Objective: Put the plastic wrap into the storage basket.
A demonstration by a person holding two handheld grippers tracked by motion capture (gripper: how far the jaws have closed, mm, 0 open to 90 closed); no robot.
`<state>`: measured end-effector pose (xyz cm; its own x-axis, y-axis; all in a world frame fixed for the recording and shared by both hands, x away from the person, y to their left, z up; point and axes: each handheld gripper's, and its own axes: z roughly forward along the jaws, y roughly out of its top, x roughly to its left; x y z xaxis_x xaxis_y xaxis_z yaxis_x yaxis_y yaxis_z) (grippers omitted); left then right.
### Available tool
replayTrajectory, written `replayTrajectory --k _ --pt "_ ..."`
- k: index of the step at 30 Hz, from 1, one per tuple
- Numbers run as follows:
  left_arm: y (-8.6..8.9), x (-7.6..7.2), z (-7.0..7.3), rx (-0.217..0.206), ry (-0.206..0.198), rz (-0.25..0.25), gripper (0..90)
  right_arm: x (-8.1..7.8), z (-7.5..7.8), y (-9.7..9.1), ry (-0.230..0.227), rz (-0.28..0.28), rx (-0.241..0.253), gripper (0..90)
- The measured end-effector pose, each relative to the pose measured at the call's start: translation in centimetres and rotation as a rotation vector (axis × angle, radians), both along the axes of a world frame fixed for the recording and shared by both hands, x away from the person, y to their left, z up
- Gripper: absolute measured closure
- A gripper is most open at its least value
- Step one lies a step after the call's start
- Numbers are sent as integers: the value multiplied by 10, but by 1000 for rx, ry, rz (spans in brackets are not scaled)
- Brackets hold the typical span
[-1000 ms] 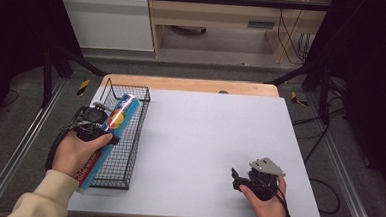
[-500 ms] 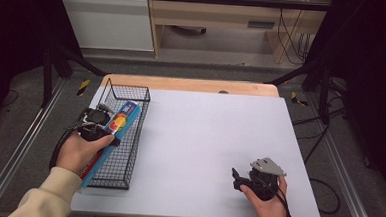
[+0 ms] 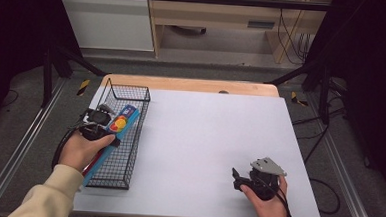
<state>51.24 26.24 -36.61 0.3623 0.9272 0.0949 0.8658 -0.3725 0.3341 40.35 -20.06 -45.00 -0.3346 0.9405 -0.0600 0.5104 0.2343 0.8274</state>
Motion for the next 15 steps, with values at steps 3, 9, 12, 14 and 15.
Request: replayTrajectory --k 3,9,12,14,15 --pt "-2 1 -4 -1 19 2 318 0 0 0 0 0 -2 115" --pt "-2 3 -9 15 31 0 317 0 0 -1 1 0 -1 115" --pt "-2 4 -9 17 41 0 316 0 0 -1 2 1 -1 115" --pt "-3 5 -9 19 41 1 316 0 0 -1 1 2 -1 115" --pt "-4 5 -10 22 44 2 316 0 0 -1 1 2 -1 115"
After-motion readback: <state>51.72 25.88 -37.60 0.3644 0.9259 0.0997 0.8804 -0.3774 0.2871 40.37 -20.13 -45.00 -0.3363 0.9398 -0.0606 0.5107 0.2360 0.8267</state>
